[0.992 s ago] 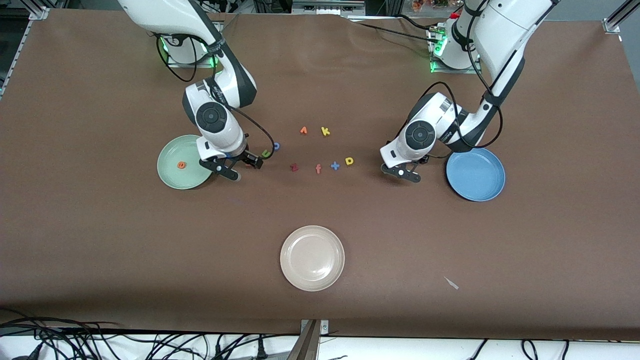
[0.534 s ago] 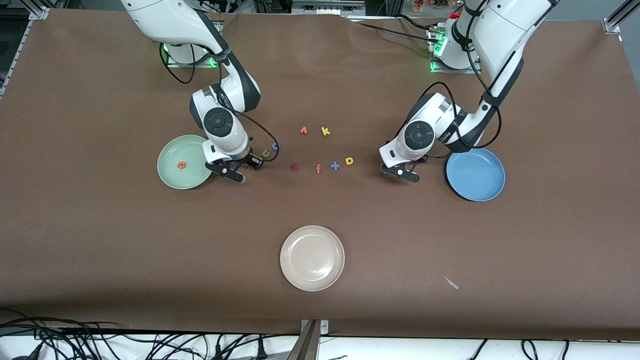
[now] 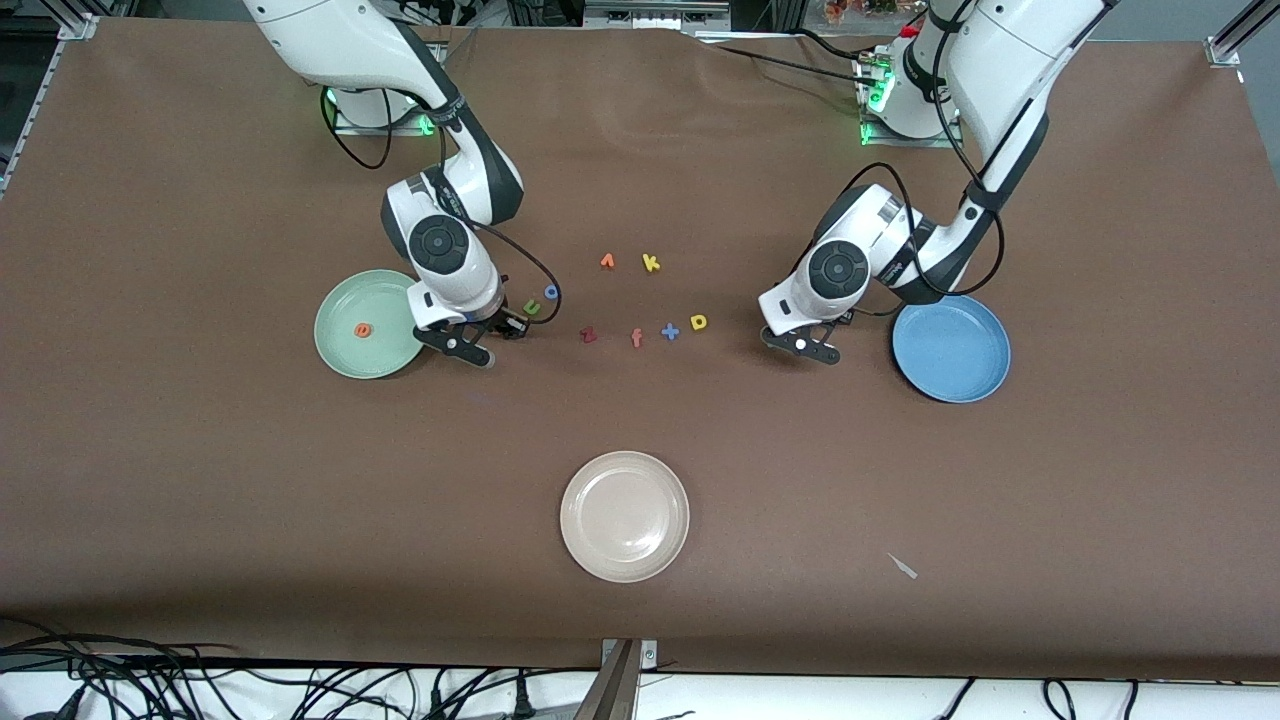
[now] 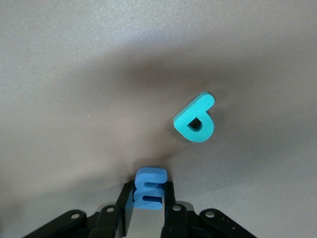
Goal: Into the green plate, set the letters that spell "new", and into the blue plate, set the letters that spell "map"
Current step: 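Drop the blue e on the blue plate while the right gripper drops green c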
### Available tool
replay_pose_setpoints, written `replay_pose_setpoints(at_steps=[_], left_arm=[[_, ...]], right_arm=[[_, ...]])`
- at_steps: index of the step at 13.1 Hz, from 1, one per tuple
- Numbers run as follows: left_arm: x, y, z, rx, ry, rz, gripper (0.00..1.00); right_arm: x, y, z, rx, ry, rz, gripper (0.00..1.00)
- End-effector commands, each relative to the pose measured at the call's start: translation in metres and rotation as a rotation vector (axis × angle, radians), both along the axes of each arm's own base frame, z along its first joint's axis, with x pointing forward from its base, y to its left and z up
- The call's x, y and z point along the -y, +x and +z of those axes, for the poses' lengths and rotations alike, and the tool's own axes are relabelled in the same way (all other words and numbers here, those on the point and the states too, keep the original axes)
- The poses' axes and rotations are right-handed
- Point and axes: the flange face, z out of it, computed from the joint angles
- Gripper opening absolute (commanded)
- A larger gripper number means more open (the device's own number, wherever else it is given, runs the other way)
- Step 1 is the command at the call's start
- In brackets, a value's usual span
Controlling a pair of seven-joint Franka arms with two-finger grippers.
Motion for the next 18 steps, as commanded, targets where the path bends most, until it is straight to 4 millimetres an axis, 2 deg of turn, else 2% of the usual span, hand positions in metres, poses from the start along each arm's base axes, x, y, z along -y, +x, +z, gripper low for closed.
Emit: replay_pose_setpoints(at_steps=[1, 3, 4, 5, 6, 7, 10, 11, 13, 14, 16, 18], left_arm=[[-0.011, 0.018, 0.028, 0.003, 0.042, 0.018, 0.16], [-0.034, 0.045, 0.067, -0.037, 0.079, 0.023, 0.17], [-0.050, 0.057, 0.087, -0.076, 0.059, 0.021, 0.17], [-0.073, 0.070, 0.108, -0.104, 0.031, 0.015, 0.17], [-0.100, 0.079, 0.120, -0.121, 0.023, 0.015, 0.17], [-0.124, 0.088, 0.127, -0.124, 0.012, 0.011, 0.18], [-0.186, 0.100, 0.120, -0.134, 0.001, -0.011, 0.18], [-0.205, 0.102, 0.108, -0.147, 0.015, -0.020, 0.18], [-0.238, 0.107, 0.079, -0.150, 0.054, -0.035, 0.18], [-0.243, 0.110, 0.064, -0.135, 0.037, -0.032, 0.18], [-0.257, 0.111, 0.037, -0.128, 0.008, -0.009, 0.18], [-0.263, 0.110, 0.027, -0.136, 0.010, -0.011, 0.19]], right_arm=[[0.045, 0.016, 0.054, -0.045, -0.013, 0.088, 0.06], [0.100, 0.027, 0.077, -0.101, -0.023, 0.173, 0.06], [0.126, 0.029, 0.079, -0.122, -0.024, 0.206, 0.06], [0.148, 0.027, 0.078, -0.137, -0.021, 0.232, 0.06], [0.167, 0.023, 0.071, -0.151, -0.020, 0.243, 0.06], [0.178, 0.017, 0.063, -0.162, -0.021, 0.243, 0.06], [0.194, -0.016, 0.043, -0.156, -0.006, 0.241, 0.06], [0.195, -0.021, 0.042, -0.169, -0.004, 0.239, 0.06], [0.199, -0.037, 0.025, -0.190, -0.007, 0.235, 0.06], [0.199, -0.037, 0.021, -0.184, -0.011, 0.227, 0.15], [0.198, -0.035, 0.023, -0.177, -0.012, 0.222, 1.00], [0.191, -0.030, 0.033, -0.157, -0.011, 0.190, 1.00]])
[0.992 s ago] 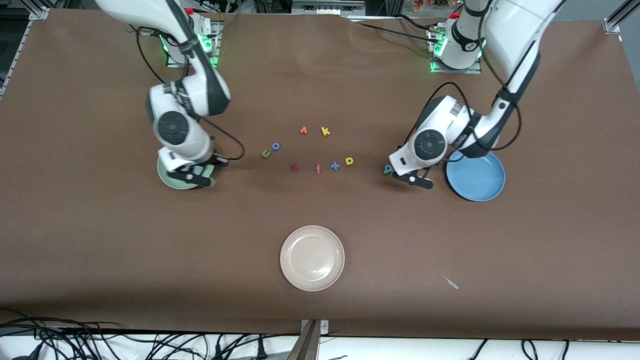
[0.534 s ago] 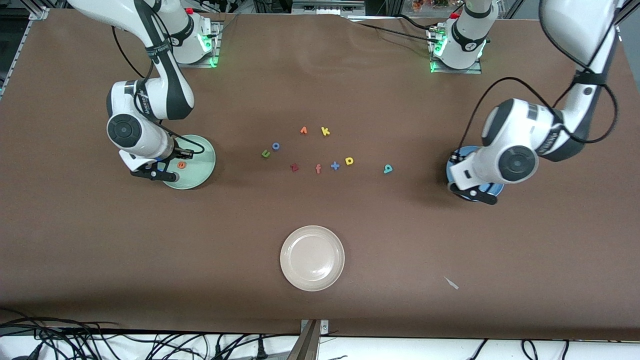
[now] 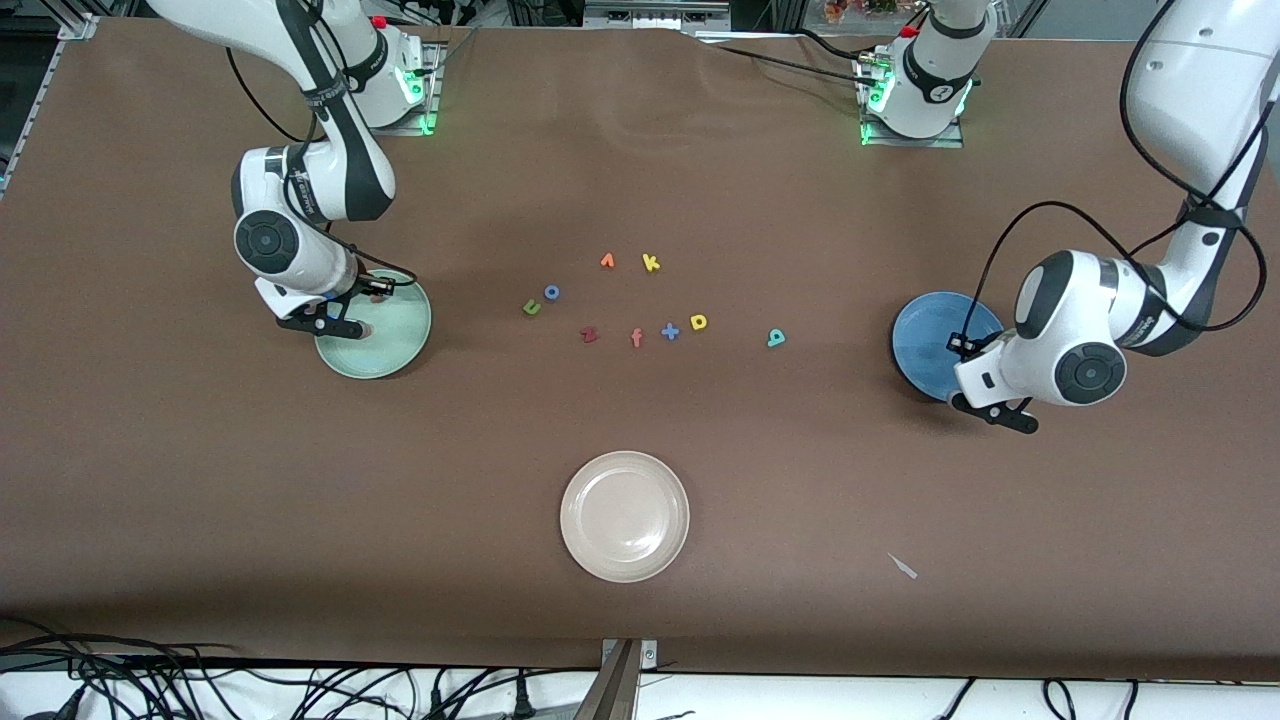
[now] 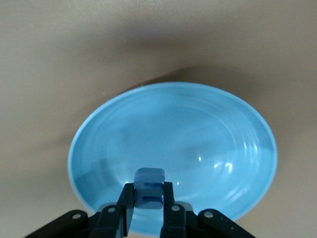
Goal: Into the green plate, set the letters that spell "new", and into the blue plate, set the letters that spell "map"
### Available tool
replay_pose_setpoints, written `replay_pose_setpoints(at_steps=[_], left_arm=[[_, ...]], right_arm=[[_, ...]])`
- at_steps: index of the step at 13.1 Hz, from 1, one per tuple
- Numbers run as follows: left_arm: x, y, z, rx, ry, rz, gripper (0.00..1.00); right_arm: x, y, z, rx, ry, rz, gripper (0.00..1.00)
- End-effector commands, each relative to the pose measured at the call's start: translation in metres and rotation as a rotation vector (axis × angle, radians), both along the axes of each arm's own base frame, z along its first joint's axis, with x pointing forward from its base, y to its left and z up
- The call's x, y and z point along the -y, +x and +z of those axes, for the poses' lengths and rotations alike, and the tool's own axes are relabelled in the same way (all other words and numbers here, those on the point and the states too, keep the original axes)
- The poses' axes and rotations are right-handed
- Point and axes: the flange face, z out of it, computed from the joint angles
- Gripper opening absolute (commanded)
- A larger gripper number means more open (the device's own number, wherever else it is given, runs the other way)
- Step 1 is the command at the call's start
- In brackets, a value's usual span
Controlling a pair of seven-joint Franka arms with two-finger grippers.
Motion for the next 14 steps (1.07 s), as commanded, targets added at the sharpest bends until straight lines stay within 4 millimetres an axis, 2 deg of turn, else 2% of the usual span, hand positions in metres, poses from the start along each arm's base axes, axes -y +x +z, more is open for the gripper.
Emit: replay_pose_setpoints(at_steps=[1, 2, 3, 4, 5, 6, 7, 8, 10, 12, 14], left_arm=[[-0.011, 0.003, -0.006, 0.008, 0.031, -0.053, 0.20], [-0.022, 0.002, -0.009, 0.007, 0.045, -0.054, 0.21], [-0.025, 0.002, -0.012, 0.003, 0.044, -0.051, 0.26], [-0.025, 0.001, -0.013, 0.001, 0.044, -0.051, 0.35], [-0.022, 0.002, -0.011, 0.002, 0.041, -0.050, 0.81], [-0.019, 0.003, -0.005, 0.007, 0.038, -0.042, 1.00], [-0.009, 0.006, 0.011, 0.029, 0.043, -0.053, 1.00], [0.018, 0.008, 0.026, 0.055, 0.029, -0.076, 1.00], [0.067, 0.009, 0.048, 0.096, 0.000, 0.019, 1.00], [0.121, 0.002, 0.063, 0.101, -0.050, 0.107, 1.00], [0.173, -0.009, 0.070, 0.104, -0.047, 0.200, 1.00]], right_arm=[[-0.031, 0.000, 0.024, 0.036, 0.020, -0.045, 1.00], [-0.067, -0.001, 0.031, 0.052, 0.019, -0.059, 1.00], [-0.095, -0.005, 0.032, 0.077, 0.015, -0.102, 1.00], [-0.130, -0.007, 0.036, 0.113, 0.024, -0.133, 1.00], [-0.156, -0.007, 0.034, 0.132, 0.020, -0.195, 0.99], [-0.177, -0.006, 0.029, 0.141, 0.014, -0.248, 0.99], [-0.198, -0.003, 0.027, 0.159, 0.014, -0.308, 0.97], [-0.218, 0.001, 0.018, 0.182, 0.004, -0.416, 0.93], [-0.248, -0.003, 0.000, 0.210, -0.005, -0.531, 0.90], [-0.255, -0.007, -0.021, 0.229, 0.009, -0.558, 0.78], [-0.268, -0.015, -0.030, 0.242, 0.019, -0.567, 0.77]])
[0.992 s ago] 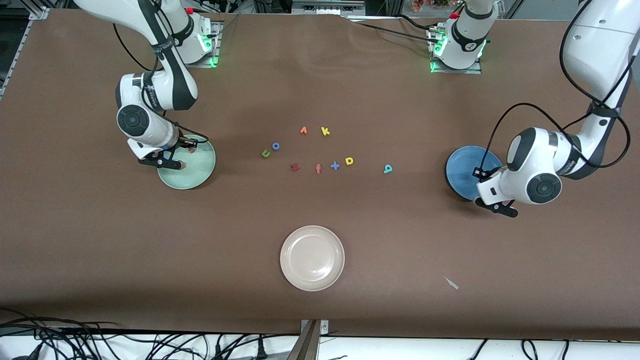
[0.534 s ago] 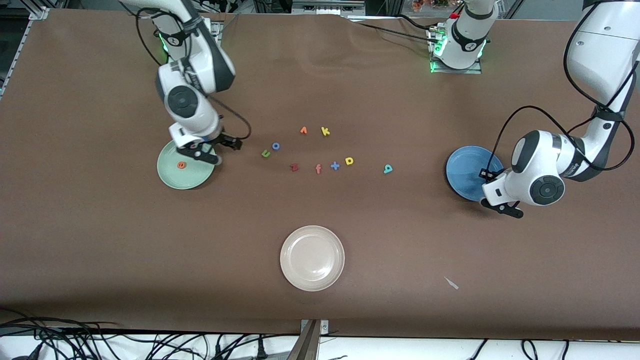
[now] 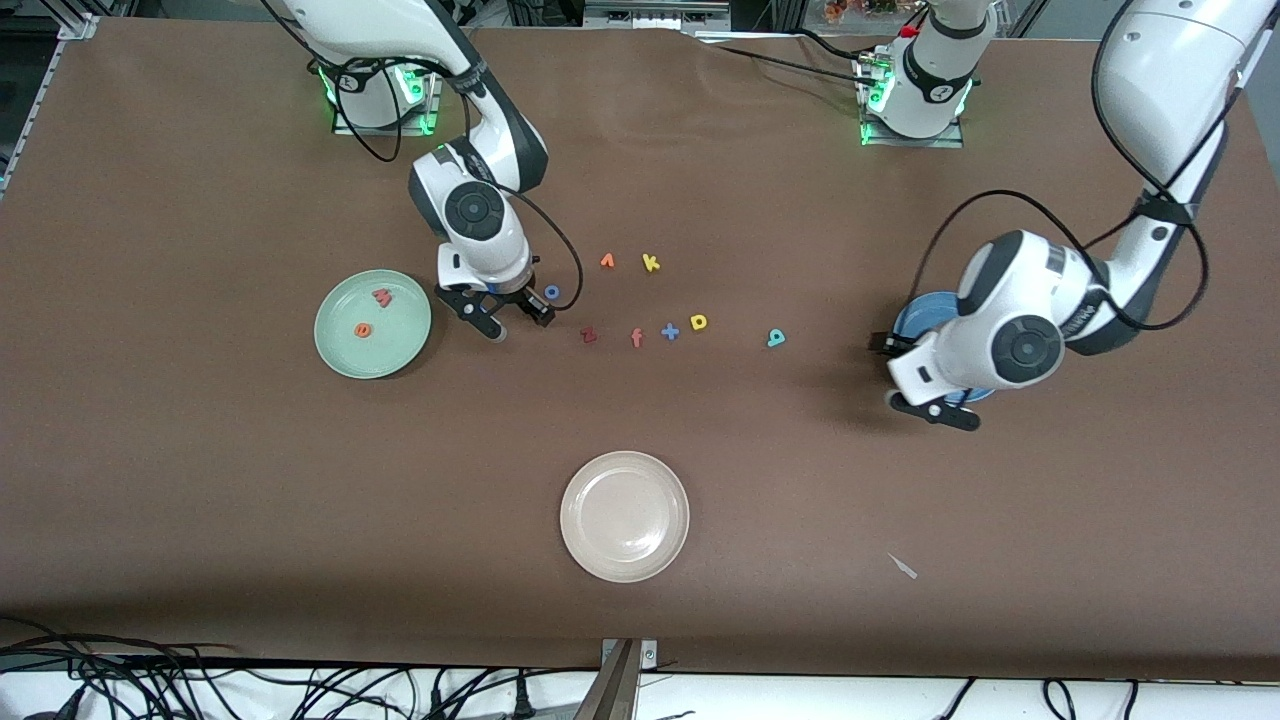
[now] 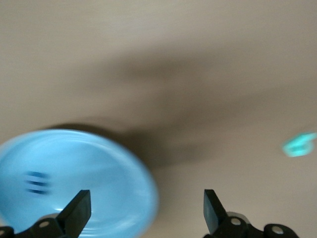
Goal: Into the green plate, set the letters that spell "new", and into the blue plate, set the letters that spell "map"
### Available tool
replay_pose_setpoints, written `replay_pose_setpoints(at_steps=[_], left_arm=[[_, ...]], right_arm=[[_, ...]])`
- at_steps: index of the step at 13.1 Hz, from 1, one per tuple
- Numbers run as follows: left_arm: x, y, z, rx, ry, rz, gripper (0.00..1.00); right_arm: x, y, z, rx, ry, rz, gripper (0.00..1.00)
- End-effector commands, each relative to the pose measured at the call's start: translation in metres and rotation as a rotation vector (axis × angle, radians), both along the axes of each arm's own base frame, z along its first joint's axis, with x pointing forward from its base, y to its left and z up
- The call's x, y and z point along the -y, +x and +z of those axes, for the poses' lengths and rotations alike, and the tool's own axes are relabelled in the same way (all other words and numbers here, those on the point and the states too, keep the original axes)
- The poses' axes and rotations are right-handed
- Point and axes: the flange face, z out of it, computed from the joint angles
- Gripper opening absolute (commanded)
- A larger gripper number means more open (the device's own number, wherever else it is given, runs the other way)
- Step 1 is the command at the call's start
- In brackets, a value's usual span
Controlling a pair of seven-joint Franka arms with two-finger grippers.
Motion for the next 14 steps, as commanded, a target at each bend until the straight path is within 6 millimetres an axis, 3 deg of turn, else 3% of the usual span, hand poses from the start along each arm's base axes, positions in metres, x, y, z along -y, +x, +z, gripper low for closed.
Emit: replay_pose_setpoints(at_steps=[1, 2, 4, 5, 7, 10, 12, 14], left_arm=[[0.056, -0.018, 0.006, -0.009, 0.009, 0.070, 1.00], [0.081, -0.023, 0.000, 0.007, -0.001, 0.071, 0.99], [0.121, -0.036, -0.019, 0.022, 0.000, 0.104, 0.98], [0.131, -0.040, -0.028, 0.021, -0.004, 0.113, 0.94], [0.149, -0.046, -0.045, 0.030, -0.029, 0.095, 0.91], [0.158, -0.053, -0.074, 0.062, 0.033, 0.073, 0.90], [0.157, -0.053, -0.079, 0.062, 0.045, 0.069, 0.85], [0.158, -0.055, -0.081, 0.057, 0.046, 0.067, 0.78]], right_arm=[[-0.013, -0.001, -0.008, 0.013, 0.009, -0.024, 0.72], [-0.013, -0.002, -0.009, 0.012, 0.008, -0.024, 0.67], [-0.013, -0.003, -0.009, 0.009, 0.004, -0.014, 0.42], [-0.011, -0.002, -0.009, 0.006, 0.001, -0.001, 0.18], [-0.011, 0.000, -0.007, 0.009, 0.004, 0.027, 0.03], [0.006, 0.015, 0.025, 0.000, -0.020, 0.096, 0.00], [0.042, 0.033, 0.058, -0.039, -0.049, 0.184, 0.00], [0.087, 0.049, 0.076, -0.084, -0.066, 0.292, 0.00]])
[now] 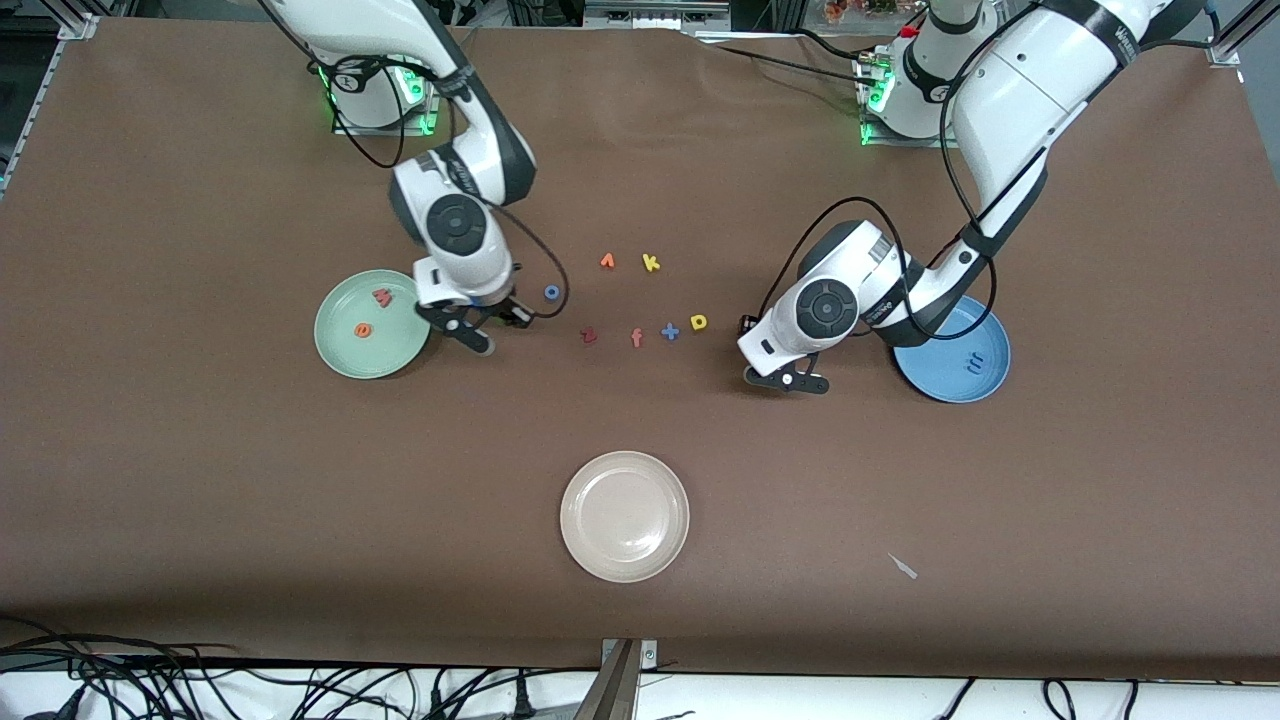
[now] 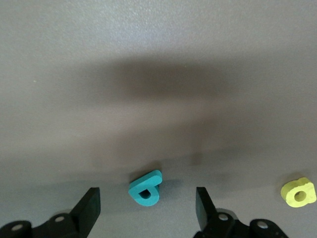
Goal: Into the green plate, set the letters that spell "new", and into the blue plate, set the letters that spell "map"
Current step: 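Drop the red m on the green plate while the left gripper grasps teal b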
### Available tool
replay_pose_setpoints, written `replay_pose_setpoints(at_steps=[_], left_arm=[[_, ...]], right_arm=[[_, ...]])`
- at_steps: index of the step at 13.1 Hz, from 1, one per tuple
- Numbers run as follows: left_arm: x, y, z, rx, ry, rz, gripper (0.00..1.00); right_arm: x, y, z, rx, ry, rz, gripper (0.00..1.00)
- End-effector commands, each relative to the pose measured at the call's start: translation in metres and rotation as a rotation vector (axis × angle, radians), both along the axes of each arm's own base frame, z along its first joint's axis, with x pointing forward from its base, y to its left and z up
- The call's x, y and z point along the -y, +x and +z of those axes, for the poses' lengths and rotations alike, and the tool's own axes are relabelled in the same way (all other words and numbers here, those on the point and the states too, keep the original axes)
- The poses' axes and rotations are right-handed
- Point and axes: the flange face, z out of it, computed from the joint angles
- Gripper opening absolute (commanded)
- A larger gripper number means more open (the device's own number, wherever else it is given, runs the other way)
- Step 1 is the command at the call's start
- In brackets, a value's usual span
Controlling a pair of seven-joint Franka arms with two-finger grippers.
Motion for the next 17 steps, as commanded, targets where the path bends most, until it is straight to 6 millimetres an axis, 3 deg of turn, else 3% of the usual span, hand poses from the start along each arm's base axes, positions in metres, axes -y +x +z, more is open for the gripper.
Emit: replay_pose_setpoints(at_steps=[1, 3, 5, 6, 7, 8, 11, 12, 15, 17], left_arm=[[0.003, 0.001, 0.000, 0.020, 0.020, -0.006, 0.73], [0.008, -0.005, -0.009, 0.004, 0.021, -0.015, 0.68], [0.009, -0.005, -0.011, 0.002, 0.021, -0.017, 0.66], [0.009, -0.005, -0.012, 0.000, 0.021, -0.017, 0.64], [0.008, -0.006, -0.013, -0.002, 0.022, -0.019, 0.63], [0.008, -0.006, -0.014, -0.005, 0.024, -0.018, 0.61], [0.006, -0.006, -0.016, -0.006, 0.026, -0.016, 0.55], [0.005, -0.006, -0.017, -0.008, 0.027, -0.014, 0.49], [0.005, -0.007, -0.019, -0.012, 0.027, -0.014, 0.39], [0.005, -0.007, -0.019, -0.012, 0.027, -0.015, 0.32]], right_arm=[[0.054, 0.012, 0.029, -0.040, -0.002, 0.157, 0.00], [0.099, 0.021, 0.027, -0.055, 0.000, 0.229, 0.01], [0.130, 0.017, 0.008, -0.049, -0.003, 0.264, 0.02], [0.137, 0.009, -0.004, -0.041, -0.001, 0.274, 0.11], [0.147, 0.007, -0.010, -0.028, -0.002, 0.267, 0.40], [0.149, 0.009, -0.007, -0.024, -0.001, 0.264, 0.99], [0.143, 0.022, 0.025, -0.092, 0.005, 0.249, 1.00], [0.139, 0.030, 0.042, -0.119, 0.004, 0.249, 1.00], [0.129, 0.052, 0.110, -0.163, 0.028, 0.336, 1.00], [0.139, 0.064, 0.173, -0.173, 0.059, 0.437, 1.00]])
